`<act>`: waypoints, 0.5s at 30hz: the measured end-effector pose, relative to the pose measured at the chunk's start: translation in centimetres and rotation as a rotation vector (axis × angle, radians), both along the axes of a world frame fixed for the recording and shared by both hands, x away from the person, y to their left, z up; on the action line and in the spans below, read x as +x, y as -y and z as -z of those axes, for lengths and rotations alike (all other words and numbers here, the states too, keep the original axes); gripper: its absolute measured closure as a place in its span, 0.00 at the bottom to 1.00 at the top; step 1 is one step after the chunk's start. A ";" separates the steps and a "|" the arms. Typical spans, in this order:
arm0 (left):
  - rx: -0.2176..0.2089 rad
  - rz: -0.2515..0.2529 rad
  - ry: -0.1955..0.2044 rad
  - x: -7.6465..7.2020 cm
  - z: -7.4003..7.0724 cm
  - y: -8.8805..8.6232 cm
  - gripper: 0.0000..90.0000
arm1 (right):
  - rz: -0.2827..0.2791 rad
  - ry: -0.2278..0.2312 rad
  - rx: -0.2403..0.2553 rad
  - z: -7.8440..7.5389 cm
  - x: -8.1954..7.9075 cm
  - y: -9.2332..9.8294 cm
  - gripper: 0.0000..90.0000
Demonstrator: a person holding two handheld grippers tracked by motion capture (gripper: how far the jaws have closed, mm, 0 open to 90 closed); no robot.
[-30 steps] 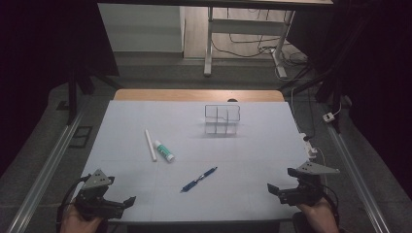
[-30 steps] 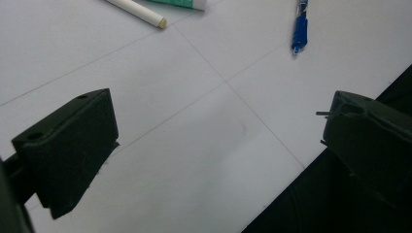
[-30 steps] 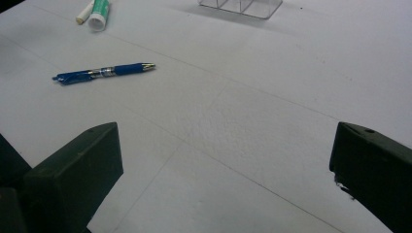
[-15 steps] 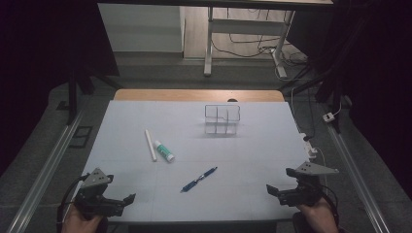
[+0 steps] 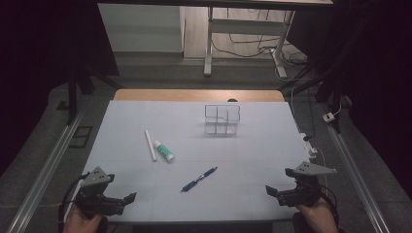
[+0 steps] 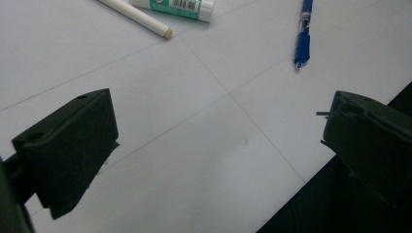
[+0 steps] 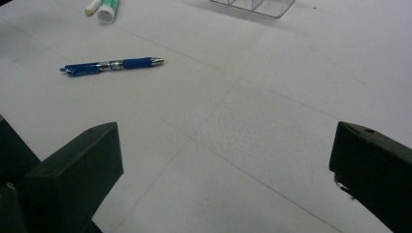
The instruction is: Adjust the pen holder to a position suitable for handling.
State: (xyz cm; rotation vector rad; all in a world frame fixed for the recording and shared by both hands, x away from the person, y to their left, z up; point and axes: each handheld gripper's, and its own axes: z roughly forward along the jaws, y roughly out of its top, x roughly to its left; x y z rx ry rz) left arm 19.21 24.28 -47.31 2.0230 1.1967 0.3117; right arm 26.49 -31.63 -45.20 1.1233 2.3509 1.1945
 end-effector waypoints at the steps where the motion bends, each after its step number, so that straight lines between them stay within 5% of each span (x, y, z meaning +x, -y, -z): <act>1: -0.004 0.006 0.002 0.0 0.0 0.1 0.00 | -0.001 0.002 -0.002 0.0 0.0 0.0 0.00; 15: -0.025 0.045 0.023 0.5 -0.3 0.9 0.00 | -0.030 0.035 0.002 -0.3 -0.2 -0.9 0.00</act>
